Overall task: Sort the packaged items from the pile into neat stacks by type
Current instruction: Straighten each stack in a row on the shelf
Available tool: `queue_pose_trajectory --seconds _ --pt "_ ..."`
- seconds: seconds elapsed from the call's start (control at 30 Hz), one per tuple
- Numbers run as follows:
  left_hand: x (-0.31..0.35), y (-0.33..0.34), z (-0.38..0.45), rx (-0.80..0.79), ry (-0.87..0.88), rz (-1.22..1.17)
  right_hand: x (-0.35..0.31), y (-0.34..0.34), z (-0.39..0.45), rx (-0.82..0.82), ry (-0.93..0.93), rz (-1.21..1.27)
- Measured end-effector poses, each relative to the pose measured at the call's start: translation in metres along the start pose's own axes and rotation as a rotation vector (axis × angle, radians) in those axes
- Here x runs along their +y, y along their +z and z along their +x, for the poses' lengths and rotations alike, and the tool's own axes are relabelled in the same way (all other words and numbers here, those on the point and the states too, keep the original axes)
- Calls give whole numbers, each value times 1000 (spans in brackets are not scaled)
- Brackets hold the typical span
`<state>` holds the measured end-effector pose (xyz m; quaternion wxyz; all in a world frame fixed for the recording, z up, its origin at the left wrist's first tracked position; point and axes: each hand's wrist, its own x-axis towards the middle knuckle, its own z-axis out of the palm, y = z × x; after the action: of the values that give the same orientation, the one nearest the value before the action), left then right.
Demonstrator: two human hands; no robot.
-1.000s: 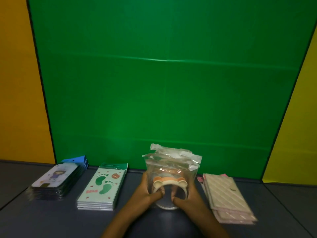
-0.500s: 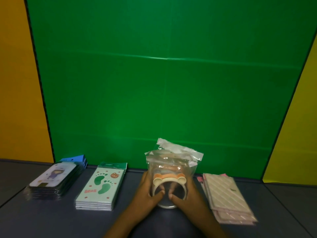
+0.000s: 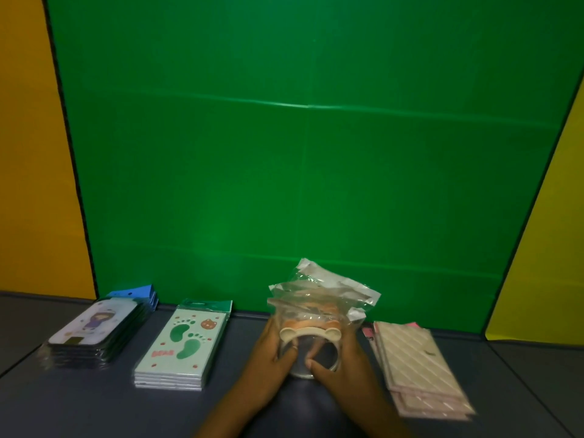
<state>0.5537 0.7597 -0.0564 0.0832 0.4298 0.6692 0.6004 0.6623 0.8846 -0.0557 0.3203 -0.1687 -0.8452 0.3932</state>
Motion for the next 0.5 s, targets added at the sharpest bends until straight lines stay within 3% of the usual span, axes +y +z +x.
queue_pose_trajectory --seconds 0.23,0.4,0.5 --pt "-13 -10 3 -55 -40 76 0 -1 6 -39 -38 -66" --pt "-12 -4 5 23 -16 62 -6 7 10 -35 -50 12" --pt "-7 2 6 57 12 63 -9 1 9 -135 -22 -99"
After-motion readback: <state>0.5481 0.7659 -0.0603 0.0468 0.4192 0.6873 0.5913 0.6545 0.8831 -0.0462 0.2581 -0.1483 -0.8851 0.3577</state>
